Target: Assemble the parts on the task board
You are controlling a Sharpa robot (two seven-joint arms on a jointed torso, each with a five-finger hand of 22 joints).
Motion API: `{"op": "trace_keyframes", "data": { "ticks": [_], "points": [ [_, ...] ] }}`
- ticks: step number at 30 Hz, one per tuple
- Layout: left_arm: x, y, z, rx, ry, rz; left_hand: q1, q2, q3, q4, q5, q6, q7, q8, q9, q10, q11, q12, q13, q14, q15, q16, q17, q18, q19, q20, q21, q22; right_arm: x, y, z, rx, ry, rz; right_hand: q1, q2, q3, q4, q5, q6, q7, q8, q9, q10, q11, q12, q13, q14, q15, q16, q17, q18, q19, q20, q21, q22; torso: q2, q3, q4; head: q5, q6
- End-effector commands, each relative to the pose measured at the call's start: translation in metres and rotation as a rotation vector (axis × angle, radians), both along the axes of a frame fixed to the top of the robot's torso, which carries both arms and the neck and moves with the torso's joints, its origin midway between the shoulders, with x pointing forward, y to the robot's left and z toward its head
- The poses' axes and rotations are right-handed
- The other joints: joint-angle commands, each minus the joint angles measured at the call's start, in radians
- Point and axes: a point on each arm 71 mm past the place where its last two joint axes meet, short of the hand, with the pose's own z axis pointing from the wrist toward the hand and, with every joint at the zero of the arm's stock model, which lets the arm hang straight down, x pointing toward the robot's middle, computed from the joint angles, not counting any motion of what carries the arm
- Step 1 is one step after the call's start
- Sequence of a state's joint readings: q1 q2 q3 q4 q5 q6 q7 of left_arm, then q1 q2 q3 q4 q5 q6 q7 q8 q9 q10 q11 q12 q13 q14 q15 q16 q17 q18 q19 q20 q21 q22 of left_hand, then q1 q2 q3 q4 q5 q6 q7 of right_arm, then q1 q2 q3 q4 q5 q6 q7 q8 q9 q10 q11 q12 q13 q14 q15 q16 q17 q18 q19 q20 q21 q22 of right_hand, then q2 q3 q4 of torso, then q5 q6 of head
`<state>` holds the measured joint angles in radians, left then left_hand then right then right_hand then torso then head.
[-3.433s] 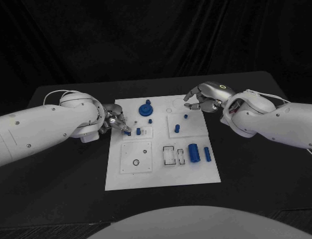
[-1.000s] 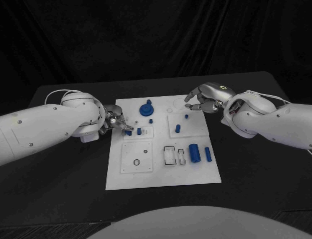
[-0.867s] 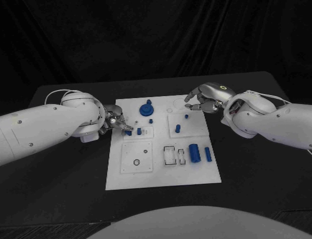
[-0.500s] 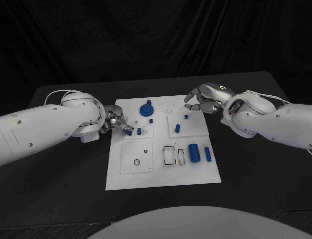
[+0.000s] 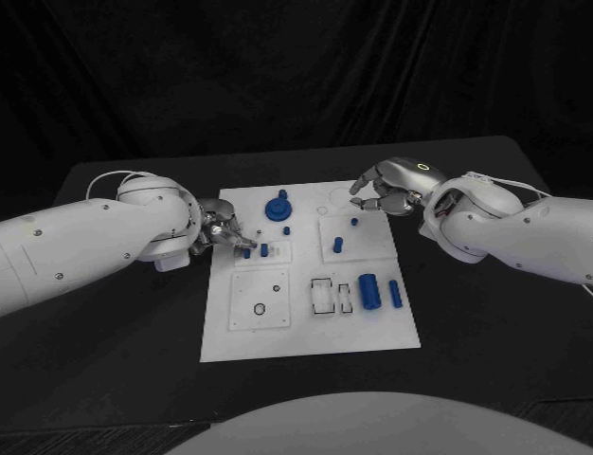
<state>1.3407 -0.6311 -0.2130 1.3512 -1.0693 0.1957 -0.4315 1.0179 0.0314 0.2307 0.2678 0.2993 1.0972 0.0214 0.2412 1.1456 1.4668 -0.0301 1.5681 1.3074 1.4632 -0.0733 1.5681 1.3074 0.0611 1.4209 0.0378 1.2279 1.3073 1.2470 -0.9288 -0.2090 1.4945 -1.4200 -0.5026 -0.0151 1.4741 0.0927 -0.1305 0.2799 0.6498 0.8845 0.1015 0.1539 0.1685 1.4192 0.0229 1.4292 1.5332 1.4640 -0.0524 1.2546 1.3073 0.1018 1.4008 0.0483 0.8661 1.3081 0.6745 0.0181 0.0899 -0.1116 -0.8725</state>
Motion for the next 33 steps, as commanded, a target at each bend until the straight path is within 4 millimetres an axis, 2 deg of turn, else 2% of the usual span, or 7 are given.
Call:
{"op": "trace_keyframes", "data": {
  "ticks": [1,12,16,18,23,30,33],
  "points": [
    [-0.001,-0.003,0.0,-0.017,-0.006,-0.009,-0.011,0.001,-0.004,0.01,-0.011,0.01,-0.002,0.009,0.006,0.104,-0.011,0.003,0.263,0.108,-0.008,0.003,0.263,0.01,0.004,-0.005,0.005,0.17,0.0,-0.001,-0.002,-0.005,0.008,-0.014,0.021,0.01,0.006,-0.002,0.002,0.006,0.003,-0.006,-0.001,0.014,-0.019,-0.005,-0.123,0.022,-0.008,-0.004,0.002,0.016,-0.008,0.0,-0.004,0.104,0.0,0.0001,0.0,0.002,0.0],
    [0.001,-0.001,0.001,-0.02,-0.018,0.007,-0.016,0.003,-0.014,0.018,-0.038,0.016,-0.006,0.022,0.022,0.104,-0.015,0.003,0.263,0.108,-0.012,0.003,0.263,0.009,0.006,-0.009,0.009,0.171,0.0,-0.001,-0.002,-0.005,0.008,-0.014,0.022,0.009,0.008,-0.002,0.004,0.006,0.003,-0.006,-0.001,0.014,-0.019,-0.006,-0.124,0.022,-0.007,-0.005,0.001,0.016,-0.009,0.0,-0.007,0.103,0.0,0.0001,0.0001,0.002,0.0],
    [0.001,0.002,0.004,-0.052,-0.055,0.025,-0.07,0.014,-0.053,0.025,-0.117,0.013,-0.007,0.038,0.051,0.104,-0.016,0.003,0.263,0.108,-0.014,0.003,0.263,0.008,0.009,-0.011,0.012,0.172,-0.001,-0.002,-0.001,-0.005,0.008,-0.015,0.022,0.009,0.008,-0.002,0.004,0.006,0.003,-0.006,-0.001,0.014,-0.019,-0.006,-0.124,0.022,-0.007,-0.005,0.001,0.016,-0.009,0.0,-0.007,0.103,0.0,0.0002,0.0001,0.008,0.0],
    [0.001,0.005,0.006,-0.069,-0.074,0.034,-0.093,0.014,-0.073,0.025,-0.125,0.013,-0.007,0.043,0.06,0.104,-0.017,0.003,0.263,0.108,-0.015,0.003,0.263,0.008,0.01,-0.012,0.016,0.172,-0.001,-0.003,-0.001,-0.005,0.007,-0.015,0.022,0.009,0.008,-0.002,0.004,0.006,0.003,-0.006,-0.001,0.014,-0.019,-0.006,-0.124,0.022,-0.007,-0.005,0.001,0.016,-0.009,0.0,-0.007,0.103,0.0,0.0,0.0,0.011,0.0],
    [-0.001,0.013,0.016,-0.12,-0.137,0.059,-0.174,0.018,-0.161,0.026,-0.239,0.022,-0.013,0.073,0.102,0.104,-0.022,0.003,0.263,0.108,-0.019,0.003,0.263,0.005,0.021,-0.016,0.034,0.177,-0.001,-0.004,-0.001,-0.004,0.005,-0.017,0.022,0.009,0.008,-0.002,0.004,0.006,0.003,-0.006,-0.001,0.014,-0.019,-0.006,-0.124,0.022,-0.007,-0.005,0.001,0.016,-0.009,0.0,-0.007,0.103,0.0,-0.0005,0.0003,0.019,0.0],
    [0.002,0.026,0.038,-0.175,-0.225,0.077,-0.204,0.016,-0.222,0.026,-0.25,0.015,-0.015,0.097,0.141,0.104,-0.025,0.003,0.263,0.108,-0.023,0.003,0.263,0.003,0.027,-0.019,0.045,0.18,-0.001,-0.004,0.0,0.003,-0.009,-0.011,0.024,0.009,0.01,-0.002,0.006,0.006,0.003,-0.007,-0.001,0.014,-0.019,-0.006,-0.124,0.023,-0.007,-0.003,0.002,0.016,-0.008,0.0,-0.005,0.104,0.0,0.0002,-0.0003,0.029,0.0],
    [0.003,0.03,0.045,-0.223,-0.265,0.055,-0.205,0.035,-0.266,0.025,-0.248,-0.023,-0.009,0.104,0.175,0.104,-0.02,0.003,0.263,0.108,-0.019,0.003,0.263,0.003,0.023,-0.017,0.04,0.179,-0.002,-0.003,0.001,0.009,-0.019,-0.005,0.024,0.009,0.01,-0.002,0.006,0.006,0.003,-0.007,-0.001,0.014,-0.019,-0.006,-0.124,0.023,-0.007,-0.003,0.002,0.016,-0.008,0.0,-0.005,0.104,0.0,0.0002,0.0003,0.031,0.0]
  ]
}}
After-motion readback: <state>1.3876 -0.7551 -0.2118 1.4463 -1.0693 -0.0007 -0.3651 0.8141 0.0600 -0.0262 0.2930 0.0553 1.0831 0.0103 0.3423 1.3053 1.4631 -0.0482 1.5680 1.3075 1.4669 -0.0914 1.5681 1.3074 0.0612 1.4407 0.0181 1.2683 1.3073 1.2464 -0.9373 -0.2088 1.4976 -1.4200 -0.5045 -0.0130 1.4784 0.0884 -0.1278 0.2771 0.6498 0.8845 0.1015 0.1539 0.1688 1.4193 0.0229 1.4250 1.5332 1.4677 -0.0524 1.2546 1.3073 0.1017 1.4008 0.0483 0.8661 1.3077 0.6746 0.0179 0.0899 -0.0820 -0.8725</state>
